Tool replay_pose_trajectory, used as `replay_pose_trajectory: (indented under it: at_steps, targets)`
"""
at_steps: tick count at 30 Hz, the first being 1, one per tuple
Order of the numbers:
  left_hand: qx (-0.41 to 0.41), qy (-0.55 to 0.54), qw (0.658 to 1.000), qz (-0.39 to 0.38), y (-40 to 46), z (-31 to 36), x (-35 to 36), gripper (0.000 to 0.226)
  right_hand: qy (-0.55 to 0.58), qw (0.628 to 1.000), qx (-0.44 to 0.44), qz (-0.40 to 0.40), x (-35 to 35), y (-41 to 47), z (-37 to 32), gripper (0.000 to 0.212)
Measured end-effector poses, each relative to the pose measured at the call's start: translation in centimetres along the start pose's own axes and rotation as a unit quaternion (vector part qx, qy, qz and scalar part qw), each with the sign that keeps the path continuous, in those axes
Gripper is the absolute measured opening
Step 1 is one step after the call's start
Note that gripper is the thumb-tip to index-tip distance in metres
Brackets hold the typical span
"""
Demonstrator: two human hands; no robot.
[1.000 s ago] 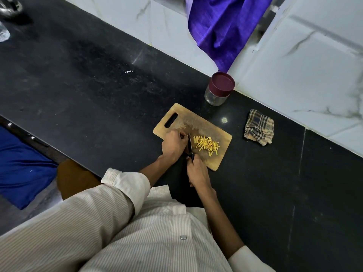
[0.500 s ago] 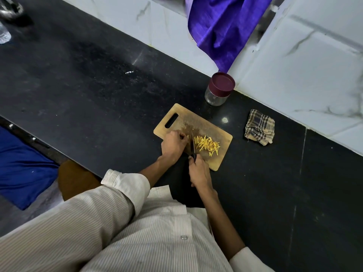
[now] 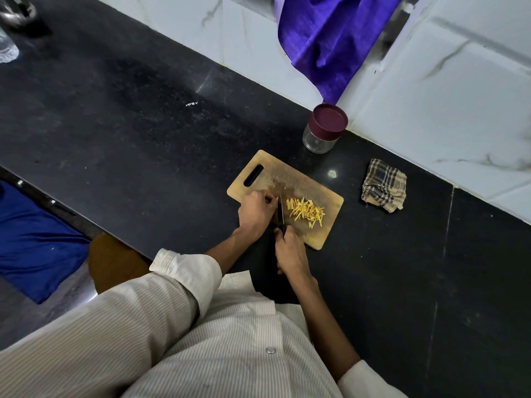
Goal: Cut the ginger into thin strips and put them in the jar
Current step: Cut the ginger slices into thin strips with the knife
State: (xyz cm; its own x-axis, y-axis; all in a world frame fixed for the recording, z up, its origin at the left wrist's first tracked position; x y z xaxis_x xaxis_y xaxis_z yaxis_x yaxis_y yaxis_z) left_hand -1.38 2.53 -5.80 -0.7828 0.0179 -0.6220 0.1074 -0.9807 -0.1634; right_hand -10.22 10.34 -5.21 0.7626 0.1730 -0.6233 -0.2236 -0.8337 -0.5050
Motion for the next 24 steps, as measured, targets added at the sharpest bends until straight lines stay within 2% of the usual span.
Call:
replay_pose_trajectory:
  at_steps: [6,24]
  targets:
    - [-0.002,-0.005,1.0,-0.002,0.1,-0.1,0.2,0.014,-0.012,1.0,0.006,-0.002,-0.4,-0.3,-0.9,0.019]
    - [-0.014,-0.003,1.0,-0.006,0.6,-0.4,0.8,0.014,-0.066,0.996,0.053,-0.02,-0.5,1.0,-0.6,0.027]
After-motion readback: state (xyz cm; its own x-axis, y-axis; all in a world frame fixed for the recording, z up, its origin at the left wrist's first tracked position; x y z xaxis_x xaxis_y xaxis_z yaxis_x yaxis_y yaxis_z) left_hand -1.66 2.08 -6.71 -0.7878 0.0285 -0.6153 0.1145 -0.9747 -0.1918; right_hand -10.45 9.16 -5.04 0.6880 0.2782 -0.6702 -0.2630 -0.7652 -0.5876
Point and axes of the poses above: each hand's wrist, its own y-axis towards the middle knuckle, its own x-axis out of the palm, z = x × y, the point moved 1 cm from there along y, towards the middle knuckle
